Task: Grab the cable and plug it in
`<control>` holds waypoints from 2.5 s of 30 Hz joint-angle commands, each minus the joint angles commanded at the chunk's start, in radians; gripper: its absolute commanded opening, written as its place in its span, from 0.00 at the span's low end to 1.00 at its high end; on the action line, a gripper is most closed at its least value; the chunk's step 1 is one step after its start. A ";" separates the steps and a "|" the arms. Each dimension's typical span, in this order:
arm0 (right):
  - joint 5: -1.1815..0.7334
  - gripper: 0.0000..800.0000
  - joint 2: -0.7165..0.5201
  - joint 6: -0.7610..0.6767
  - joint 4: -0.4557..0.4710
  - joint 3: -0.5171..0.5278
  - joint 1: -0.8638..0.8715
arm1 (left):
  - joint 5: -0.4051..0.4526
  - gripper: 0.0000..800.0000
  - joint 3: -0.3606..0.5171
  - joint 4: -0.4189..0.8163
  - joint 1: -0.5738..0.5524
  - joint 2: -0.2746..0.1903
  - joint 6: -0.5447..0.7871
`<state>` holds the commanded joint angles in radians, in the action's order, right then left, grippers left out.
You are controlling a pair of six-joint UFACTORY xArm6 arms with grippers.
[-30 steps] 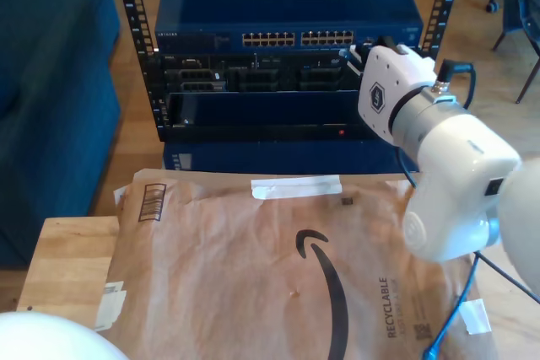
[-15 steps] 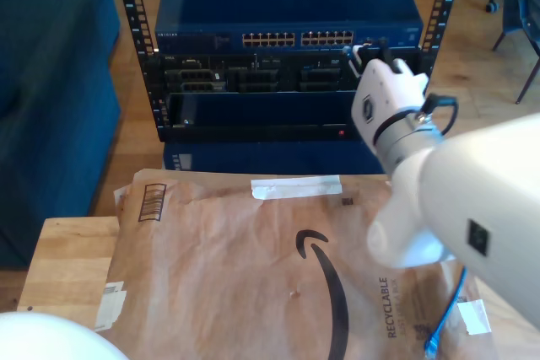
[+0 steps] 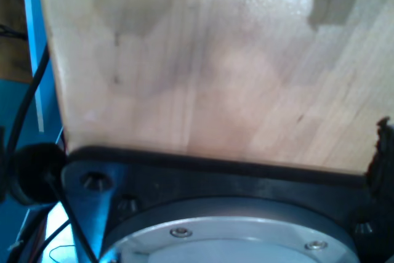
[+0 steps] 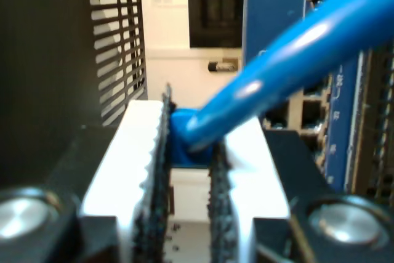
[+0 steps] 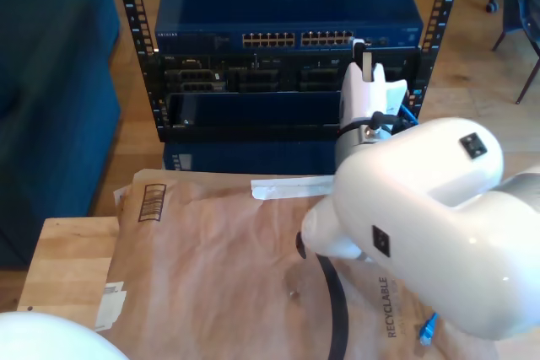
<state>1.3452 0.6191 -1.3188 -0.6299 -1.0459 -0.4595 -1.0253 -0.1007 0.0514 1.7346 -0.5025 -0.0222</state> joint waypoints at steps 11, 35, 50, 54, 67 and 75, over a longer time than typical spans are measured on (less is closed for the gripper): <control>0.002 0.00 0.069 0.029 -0.046 -0.089 -0.020 | 0.000 1.00 0.000 0.000 0.000 0.000 0.000; -0.009 0.00 0.175 0.048 -0.043 -0.229 -0.008 | 0.000 1.00 0.000 0.000 0.000 0.000 0.000; -0.008 0.00 0.176 0.044 -0.043 -0.221 0.002 | 0.000 1.00 0.000 0.000 0.000 0.000 0.000; -0.006 0.00 0.176 0.044 -0.041 -0.221 0.002 | 0.000 1.00 0.000 0.000 0.000 0.000 0.000; -0.009 0.00 0.176 0.041 -0.041 -0.241 0.000 | -0.002 1.00 0.000 0.000 0.000 0.000 0.000; -0.012 0.00 0.189 0.043 -0.038 -0.267 0.000 | -0.002 1.00 0.000 0.000 0.000 0.000 0.000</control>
<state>1.3330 0.8078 -1.2758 -0.6682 -1.3128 -0.4595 -1.0269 -0.1007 0.0514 1.7346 -0.5025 -0.0222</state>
